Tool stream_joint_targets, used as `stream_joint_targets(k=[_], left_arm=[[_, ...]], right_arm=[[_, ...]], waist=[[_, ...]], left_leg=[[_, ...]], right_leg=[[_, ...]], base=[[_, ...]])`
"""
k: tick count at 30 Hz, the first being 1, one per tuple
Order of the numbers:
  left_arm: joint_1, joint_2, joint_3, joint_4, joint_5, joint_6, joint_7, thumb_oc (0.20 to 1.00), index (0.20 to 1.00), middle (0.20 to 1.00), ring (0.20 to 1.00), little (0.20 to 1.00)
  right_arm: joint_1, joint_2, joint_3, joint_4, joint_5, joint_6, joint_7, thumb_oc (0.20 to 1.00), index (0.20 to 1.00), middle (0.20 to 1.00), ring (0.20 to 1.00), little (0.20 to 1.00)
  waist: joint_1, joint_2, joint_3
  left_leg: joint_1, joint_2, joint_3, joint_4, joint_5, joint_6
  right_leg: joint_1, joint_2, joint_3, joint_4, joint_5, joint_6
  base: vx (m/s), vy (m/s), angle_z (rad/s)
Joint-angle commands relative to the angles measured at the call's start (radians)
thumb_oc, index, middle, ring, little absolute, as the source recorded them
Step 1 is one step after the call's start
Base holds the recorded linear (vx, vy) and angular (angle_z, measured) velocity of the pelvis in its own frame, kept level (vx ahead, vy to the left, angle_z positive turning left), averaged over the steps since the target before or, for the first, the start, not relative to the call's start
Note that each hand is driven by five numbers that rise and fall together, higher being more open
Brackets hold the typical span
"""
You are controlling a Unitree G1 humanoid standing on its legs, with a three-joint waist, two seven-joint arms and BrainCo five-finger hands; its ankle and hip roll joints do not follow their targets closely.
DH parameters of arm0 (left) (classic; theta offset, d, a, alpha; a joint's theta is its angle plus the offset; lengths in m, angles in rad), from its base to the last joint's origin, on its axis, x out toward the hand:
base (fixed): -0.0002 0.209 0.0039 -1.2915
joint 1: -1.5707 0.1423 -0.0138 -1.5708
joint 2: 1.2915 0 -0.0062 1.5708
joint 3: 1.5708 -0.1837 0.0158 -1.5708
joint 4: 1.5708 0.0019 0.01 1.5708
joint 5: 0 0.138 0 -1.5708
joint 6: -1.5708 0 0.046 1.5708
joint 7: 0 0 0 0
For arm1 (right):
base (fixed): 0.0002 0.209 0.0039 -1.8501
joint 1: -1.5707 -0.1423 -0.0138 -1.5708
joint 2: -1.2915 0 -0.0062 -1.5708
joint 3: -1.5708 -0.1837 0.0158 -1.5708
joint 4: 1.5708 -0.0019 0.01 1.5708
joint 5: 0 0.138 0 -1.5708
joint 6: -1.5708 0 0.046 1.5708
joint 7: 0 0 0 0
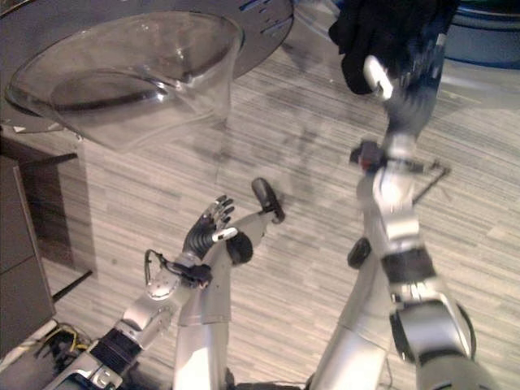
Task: Grab the laundry basket,head to the washer,open it,put in the laundry and shut it.
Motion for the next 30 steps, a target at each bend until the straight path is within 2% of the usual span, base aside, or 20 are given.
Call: stream_joint_targets(k=[1, 3, 7, 12, 13, 15, 18, 21, 30], left_arm=[[0.096, 0.033, -0.006, -0.065, 0.031, -0.042, -0.014, 1.0, 1.0, 1.0, 1.0, 1.0], [0.118, 0.045, -0.001, -0.084, 0.022, -0.054, -0.014, 1.0, 1.0, 1.0, 1.0, 1.0], [0.127, 0.065, 0.004, -0.08, 0.012, -0.065, -0.001, 1.0, 1.0, 1.0, 1.0, 1.0], [0.12, 0.086, 0.028, -0.074, 0.023, -0.074, 0.043, 1.0, 1.0, 1.0, 1.0, 1.0], [0.117, 0.086, 0.03, -0.074, 0.024, -0.074, 0.044, 1.0, 1.0, 1.0, 1.0, 1.0], [0.124, 0.095, 0.041, -0.077, 0.037, -0.073, 0.058, 1.0, 1.0, 1.0, 1.0, 1.0], [0.118, 0.097, 0.046, -0.083, 0.039, -0.07, 0.061, 1.0, 1.0, 1.0, 1.0, 1.0], [0.114, 0.098, 0.033, -0.086, 0.034, -0.061, 0.047, 1.0, 1.0, 1.0, 1.0, 1.0], [0.074, 0.08, -0.008, -0.086, 0.014, -0.052, 0.029, 1.0, 1.0, 1.0, 1.0, 1.0]], right_arm=[[0.081, -0.045, 0.006, -0.062, -0.111, 0.006, 0.075, 1.0, 1.0, 1.0, 1.0, 1.0], [0.197, -0.043, 0.016, -0.036, -0.123, 0.027, 0.113, 1.0, 1.0, 1.0, 1.0, 1.0], [0.266, -0.037, 0.014, 0.129, -0.172, 0.084, 0.091, 1.0, 1.0, 1.0, 1.0, 1.0], [0.057, -0.045, -0.036, 0.487, -0.274, 0.201, -0.095, 1.0, 1.0, 1.0, 1.0, 1.0], [0.049, -0.044, -0.034, 0.493, -0.275, 0.2, -0.097, 1.0, 1.0, 1.0, 1.0, 1.0], [-0.154, -0.047, -0.084, 0.669, -0.227, 0.223, -0.177, 1.0, 1.0, 1.0, 1.0, 1.0], [-0.212, -0.053, -0.082, 0.72, -0.198, 0.214, -0.181, 1.0, 1.0, 1.0, 1.0, 1.0], [-0.385, -0.09, -0.065, 0.907, -0.058, 0.2, -0.151, 1.0, 1.0, 1.0, 1.0, 1.0], [-0.549, -0.1, 0.002, 1.039, 0.035, 0.192, -0.108, 1.0, 1.0, 1.0, 1.0, 1.0]], waist=[[0.002, -0.022, 0.0], [-0.013, -0.033, -0.001], [-0.025, -0.038, -0.001], [0.011, -0.008, -0.003], [0.009, -0.008, -0.001], [0.053, 0.015, -0.015], [0.061, 0.02, -0.011], [0.097, 0.034, -0.019], [0.122, 0.049, -0.017]], left_leg=[[0.101, -0.046, -0.061, -0.026, -0.146, -0.067], [0.102, -0.041, -0.07, -0.033, -0.138, -0.072], [0.099, -0.038, -0.083, -0.047, -0.129, -0.076], [0.091, -0.042, -0.105, -0.059, -0.121, -0.081], [0.088, -0.043, -0.105, -0.059, -0.119, -0.079], [0.082, -0.054, -0.114, -0.072, -0.115, -0.079], [0.078, -0.057, -0.117, -0.072, -0.113, -0.079], [0.077, -0.063, -0.123, -0.079, -0.107, -0.08], [0.078, -0.066, -0.123, -0.076, -0.108, -0.08]], right_leg=[[-0.062, 0.073, -0.083, 0.009, -0.087, 0.007], [-0.047, 0.073, -0.093, -0.001, -0.084, 0.008], [-0.035, 0.073, -0.106, -0.013, -0.08, 0.006], [-0.039, 0.069, -0.104, -0.002, -0.09, 0.003], [-0.04, 0.068, -0.106, -0.004, -0.088, 0.001], [-0.053, 0.066, -0.1, 0.001, -0.096, 0.0], [-0.06, 0.067, -0.097, 0.006, -0.099, -0.001], [-0.067, 0.066, -0.092, 0.02, -0.107, -0.003], [-0.071, 0.061, -0.09, 0.037, -0.115, -0.003]], base=[[-0.01, -0.04, -0.02], [-0.03, -0.041, -0.01], [-0.02, -0.041, -0.01], [-0.02, -0.05, 0.04], [-0.01, -0.044, 0.04], [-0.02, -0.061, 0.11], [0.0, -0.034, 0.09], [0.0, -0.028, 0.08], [0.0, -0.006, 0.06]])
